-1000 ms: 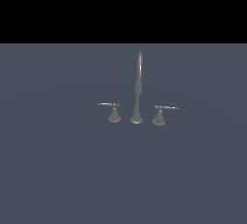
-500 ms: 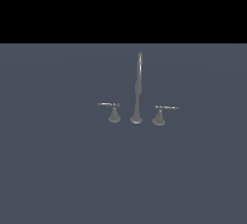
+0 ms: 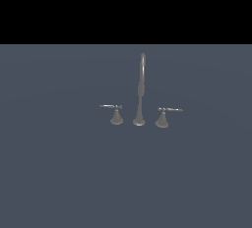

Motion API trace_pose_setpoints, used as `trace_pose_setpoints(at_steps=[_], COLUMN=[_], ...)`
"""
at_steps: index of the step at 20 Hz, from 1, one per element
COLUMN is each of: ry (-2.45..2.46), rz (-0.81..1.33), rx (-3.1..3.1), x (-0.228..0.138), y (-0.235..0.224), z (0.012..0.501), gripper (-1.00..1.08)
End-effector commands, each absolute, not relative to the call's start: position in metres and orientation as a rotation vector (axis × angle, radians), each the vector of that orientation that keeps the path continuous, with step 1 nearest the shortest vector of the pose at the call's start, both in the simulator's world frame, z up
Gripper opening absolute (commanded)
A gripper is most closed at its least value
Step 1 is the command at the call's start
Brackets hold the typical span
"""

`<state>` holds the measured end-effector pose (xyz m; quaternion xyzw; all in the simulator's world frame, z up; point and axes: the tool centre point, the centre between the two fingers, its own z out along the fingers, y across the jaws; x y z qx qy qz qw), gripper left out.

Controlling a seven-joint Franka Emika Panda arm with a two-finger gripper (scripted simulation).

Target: Turn on the faucet by rotating a designated handle.

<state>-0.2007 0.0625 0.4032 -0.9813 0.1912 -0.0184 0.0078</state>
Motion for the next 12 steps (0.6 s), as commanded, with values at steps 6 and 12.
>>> trace_pose_setpoints(at_steps=[6, 12], ry=[0.854, 1.048], rz=[-0.050, -0.044], rx=[-3.006, -2.943], x=[-0.172, -0.147], y=[0.083, 0.096], z=[0.359, 0.325], gripper=[-1.00, -1.00])
